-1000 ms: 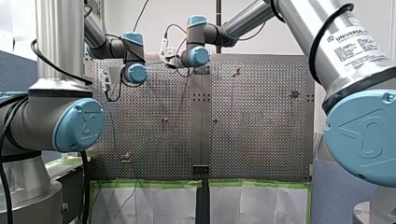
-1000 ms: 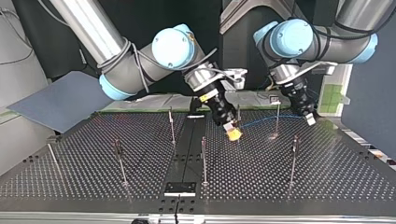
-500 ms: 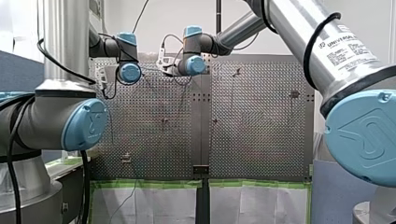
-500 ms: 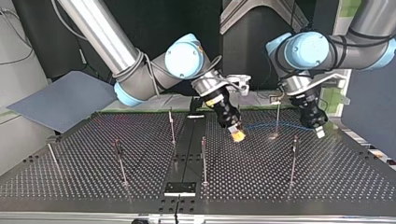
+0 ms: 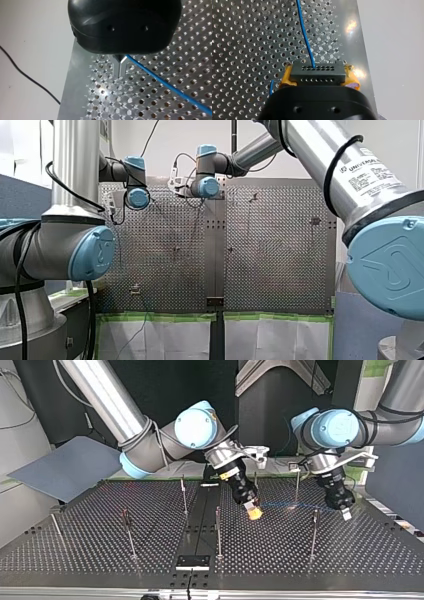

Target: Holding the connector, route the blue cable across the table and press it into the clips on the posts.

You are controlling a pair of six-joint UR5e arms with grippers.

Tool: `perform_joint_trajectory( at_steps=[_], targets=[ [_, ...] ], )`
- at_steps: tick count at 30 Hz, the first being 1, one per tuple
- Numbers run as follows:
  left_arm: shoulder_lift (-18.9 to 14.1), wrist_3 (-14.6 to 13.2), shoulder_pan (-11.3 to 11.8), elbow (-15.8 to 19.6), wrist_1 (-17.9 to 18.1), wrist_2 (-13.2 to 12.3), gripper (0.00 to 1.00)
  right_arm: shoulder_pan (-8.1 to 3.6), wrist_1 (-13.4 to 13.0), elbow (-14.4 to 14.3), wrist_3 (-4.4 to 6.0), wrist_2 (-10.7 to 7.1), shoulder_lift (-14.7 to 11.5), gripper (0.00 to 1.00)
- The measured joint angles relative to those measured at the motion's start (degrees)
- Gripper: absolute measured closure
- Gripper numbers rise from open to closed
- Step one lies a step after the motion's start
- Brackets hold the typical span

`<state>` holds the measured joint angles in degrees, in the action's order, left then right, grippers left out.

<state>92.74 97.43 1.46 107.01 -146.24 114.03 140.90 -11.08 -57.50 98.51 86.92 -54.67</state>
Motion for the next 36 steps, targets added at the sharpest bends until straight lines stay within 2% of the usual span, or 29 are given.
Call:
perform_joint_trajectory(
  at_steps=[5,11,18,25,36],
  targets=[
    [0.57,1.58,1.06,-0.34,0.74,-2.58,1.00,-0.14,0.08,0.25,0.01,0.19,0.58,0.98],
    [3.28,2.37,1.69,-1.27,0.84,-5.41,1.00,-0.35,0.17,0.51,-0.02,0.45,1.18,0.98],
    [6.88,3.89,2.85,-3.25,2.68,-8.07,1.00,-0.60,0.17,1.18,-0.02,0.67,1.32,0.98],
    [7.40,5.19,4.04,-4.15,3.12,-9.97,1.00,-0.74,0.17,2.34,-0.15,1.33,1.42,0.98],
    [7.42,6.84,4.87,-4.20,3.14,-11.16,1.00,-0.77,0.59,2.85,-0.32,2.36,1.44,0.98]
  ],
)
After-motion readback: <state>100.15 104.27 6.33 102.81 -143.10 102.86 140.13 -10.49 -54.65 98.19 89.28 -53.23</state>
